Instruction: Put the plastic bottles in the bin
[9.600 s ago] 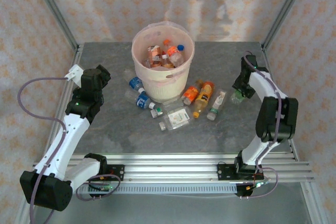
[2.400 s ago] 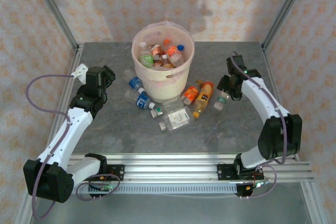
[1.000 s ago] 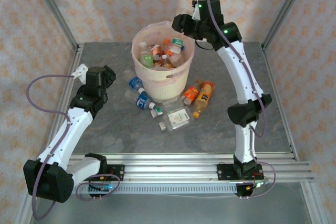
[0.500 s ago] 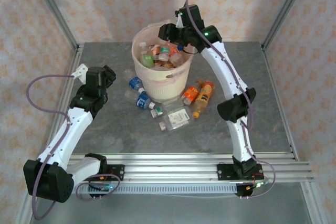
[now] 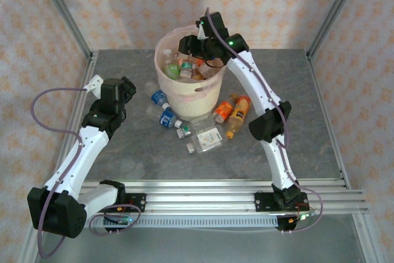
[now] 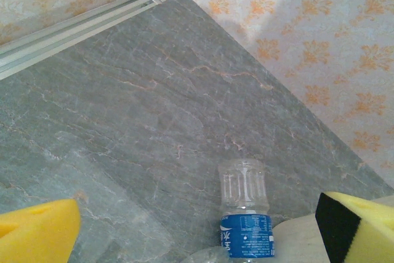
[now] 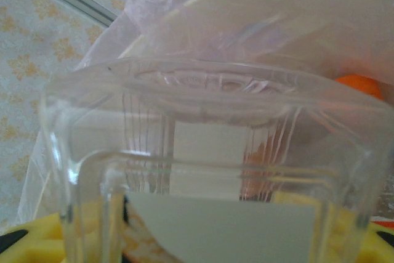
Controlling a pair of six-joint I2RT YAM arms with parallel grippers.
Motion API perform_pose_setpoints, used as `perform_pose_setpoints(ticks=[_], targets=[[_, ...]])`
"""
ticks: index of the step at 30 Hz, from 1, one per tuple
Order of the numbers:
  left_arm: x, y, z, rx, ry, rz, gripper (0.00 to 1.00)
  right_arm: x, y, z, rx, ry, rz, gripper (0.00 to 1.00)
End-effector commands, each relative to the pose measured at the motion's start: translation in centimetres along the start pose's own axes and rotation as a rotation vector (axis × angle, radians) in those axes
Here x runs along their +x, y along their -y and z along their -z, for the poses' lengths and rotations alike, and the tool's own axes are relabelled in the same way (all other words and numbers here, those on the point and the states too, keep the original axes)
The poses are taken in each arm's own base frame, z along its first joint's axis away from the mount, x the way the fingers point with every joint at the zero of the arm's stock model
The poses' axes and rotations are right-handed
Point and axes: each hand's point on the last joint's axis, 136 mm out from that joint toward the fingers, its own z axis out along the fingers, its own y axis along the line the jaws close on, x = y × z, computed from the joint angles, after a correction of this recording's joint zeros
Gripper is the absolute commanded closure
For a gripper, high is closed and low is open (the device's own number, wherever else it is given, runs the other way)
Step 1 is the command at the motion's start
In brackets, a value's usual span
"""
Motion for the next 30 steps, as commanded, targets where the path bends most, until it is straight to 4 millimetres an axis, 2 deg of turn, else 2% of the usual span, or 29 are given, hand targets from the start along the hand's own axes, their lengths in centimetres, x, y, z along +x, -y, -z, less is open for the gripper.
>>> perform_pose_setpoints(ticks=[1, 9, 19, 30], targets=[[-0.9, 0.1, 0.3, 0.0, 0.018, 0.017, 0.0, 0.2, -1.0, -0.2, -0.021, -0.001, 0.02, 0.55], [-1.0, 0.2, 0.2, 0.001, 0.017, 0.018, 0.0, 0.2, -1.2, -0.1, -0.026, -0.002, 0.023, 0.39], [-1.1, 0.5, 0.2, 0.007, 0.016, 0.019, 0.0, -0.2, -2.1, 1.5, -0.034, 0.015, 0.04, 0.24], [-0.9, 0.3, 0.2, 0.0, 0.013, 0.016, 0.0, -0.5, -3.6, 4.3, -0.027, 0.052, 0.089, 0.23]])
